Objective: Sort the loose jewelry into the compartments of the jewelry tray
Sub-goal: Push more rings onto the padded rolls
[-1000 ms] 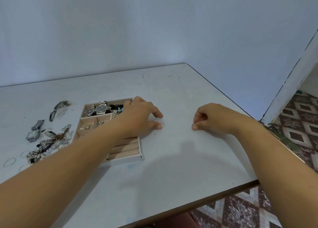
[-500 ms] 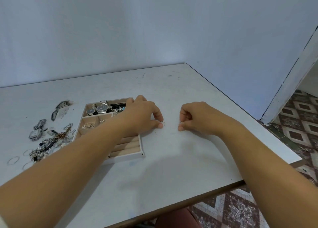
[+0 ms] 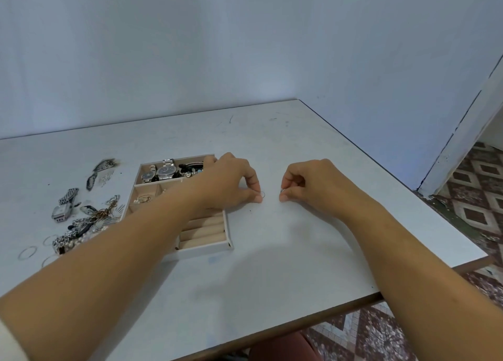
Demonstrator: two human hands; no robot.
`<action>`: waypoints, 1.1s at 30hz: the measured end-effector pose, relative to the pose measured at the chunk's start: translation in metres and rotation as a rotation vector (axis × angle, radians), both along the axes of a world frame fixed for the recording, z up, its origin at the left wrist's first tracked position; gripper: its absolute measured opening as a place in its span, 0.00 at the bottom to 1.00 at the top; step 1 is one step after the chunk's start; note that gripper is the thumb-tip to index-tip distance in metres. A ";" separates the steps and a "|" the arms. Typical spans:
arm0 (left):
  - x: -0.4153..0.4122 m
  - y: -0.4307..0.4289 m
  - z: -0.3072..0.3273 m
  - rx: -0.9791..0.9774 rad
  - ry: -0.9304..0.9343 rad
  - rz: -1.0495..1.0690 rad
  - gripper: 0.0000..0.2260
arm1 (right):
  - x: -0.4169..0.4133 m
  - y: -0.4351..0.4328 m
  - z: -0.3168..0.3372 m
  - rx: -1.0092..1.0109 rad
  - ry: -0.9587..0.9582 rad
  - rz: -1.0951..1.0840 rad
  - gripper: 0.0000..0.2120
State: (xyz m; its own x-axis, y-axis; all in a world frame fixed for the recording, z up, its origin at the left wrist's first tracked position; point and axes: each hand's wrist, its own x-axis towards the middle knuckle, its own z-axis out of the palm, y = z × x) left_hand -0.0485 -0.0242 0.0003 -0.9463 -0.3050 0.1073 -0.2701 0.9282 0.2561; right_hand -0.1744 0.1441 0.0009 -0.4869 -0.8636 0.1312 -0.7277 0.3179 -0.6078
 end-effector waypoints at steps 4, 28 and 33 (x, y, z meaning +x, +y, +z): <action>0.007 -0.001 0.009 -0.049 0.122 0.041 0.08 | 0.003 -0.006 0.003 -0.011 -0.001 0.027 0.07; 0.125 -0.032 0.013 0.104 0.243 0.276 0.05 | 0.056 -0.069 0.020 0.009 0.063 0.104 0.02; 0.115 -0.022 0.007 0.103 0.245 0.231 0.05 | 0.051 -0.066 0.011 0.161 0.113 0.087 0.05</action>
